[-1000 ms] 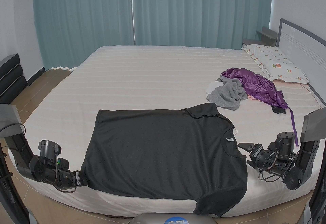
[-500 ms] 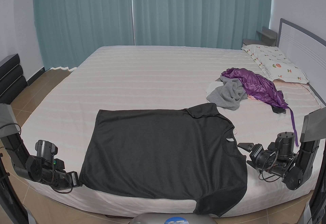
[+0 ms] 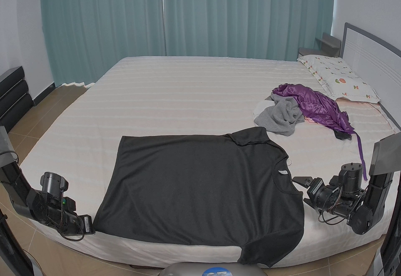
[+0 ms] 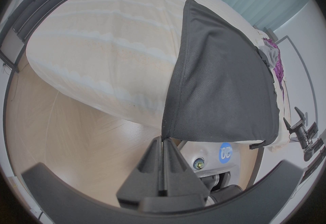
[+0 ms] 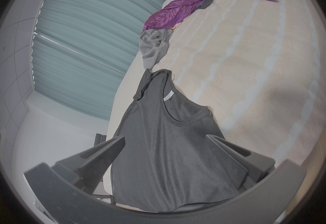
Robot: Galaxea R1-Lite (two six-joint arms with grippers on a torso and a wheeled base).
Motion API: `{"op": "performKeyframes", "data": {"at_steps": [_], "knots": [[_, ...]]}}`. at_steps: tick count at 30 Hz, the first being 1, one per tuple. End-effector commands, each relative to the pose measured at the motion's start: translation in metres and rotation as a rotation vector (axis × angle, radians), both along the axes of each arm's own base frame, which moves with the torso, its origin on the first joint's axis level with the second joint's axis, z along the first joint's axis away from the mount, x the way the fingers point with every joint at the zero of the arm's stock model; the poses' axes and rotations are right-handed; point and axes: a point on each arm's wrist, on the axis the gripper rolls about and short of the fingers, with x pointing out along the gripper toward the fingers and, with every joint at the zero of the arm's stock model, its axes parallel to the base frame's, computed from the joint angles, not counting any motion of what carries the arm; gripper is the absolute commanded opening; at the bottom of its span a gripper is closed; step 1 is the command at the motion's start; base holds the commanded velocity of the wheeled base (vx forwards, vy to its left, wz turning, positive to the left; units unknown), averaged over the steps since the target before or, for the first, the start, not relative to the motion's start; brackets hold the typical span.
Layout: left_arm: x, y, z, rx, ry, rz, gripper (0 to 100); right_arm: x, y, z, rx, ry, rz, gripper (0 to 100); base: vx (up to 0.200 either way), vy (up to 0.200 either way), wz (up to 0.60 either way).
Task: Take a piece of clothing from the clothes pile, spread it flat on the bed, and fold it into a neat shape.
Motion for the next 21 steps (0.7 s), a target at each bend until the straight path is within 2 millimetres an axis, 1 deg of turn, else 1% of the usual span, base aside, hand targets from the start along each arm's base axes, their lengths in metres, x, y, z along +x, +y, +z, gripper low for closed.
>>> {"op": "performKeyframes", "data": {"at_steps": [1, 6, 8, 16, 21], "knots": [[-0.001, 0.001, 0.0, 0.017, 0.004, -0.004, 0, 0.0, 0.0, 0.0, 0.0, 0.0, 0.0, 100, 0.0, 0.0, 0.0], [-0.001, 0.004, -0.002, 0.026, 0.007, -0.007, 0, -0.003, 0.0, -0.001, -0.01, 0.008, 0.005, 100, 0.0, 0.0, 0.0], [0.0, 0.004, -0.006, 0.024, 0.02, -0.008, 0, -0.004, -0.001, -0.001, -0.017, 0.012, 0.007, 100, 0.0, 0.0, 0.0], [0.001, 0.004, -0.008, 0.022, 0.027, -0.01, 0, -0.016, -0.004, -0.008, -0.119, 0.047, 0.071, 100, 0.0, 0.0, 0.0], [0.001, 0.004, -0.008, 0.021, 0.029, -0.011, 0, -0.023, -0.004, -0.022, -0.186, 0.108, 0.122, 100, 0.0, 0.0, 0.0]]}}
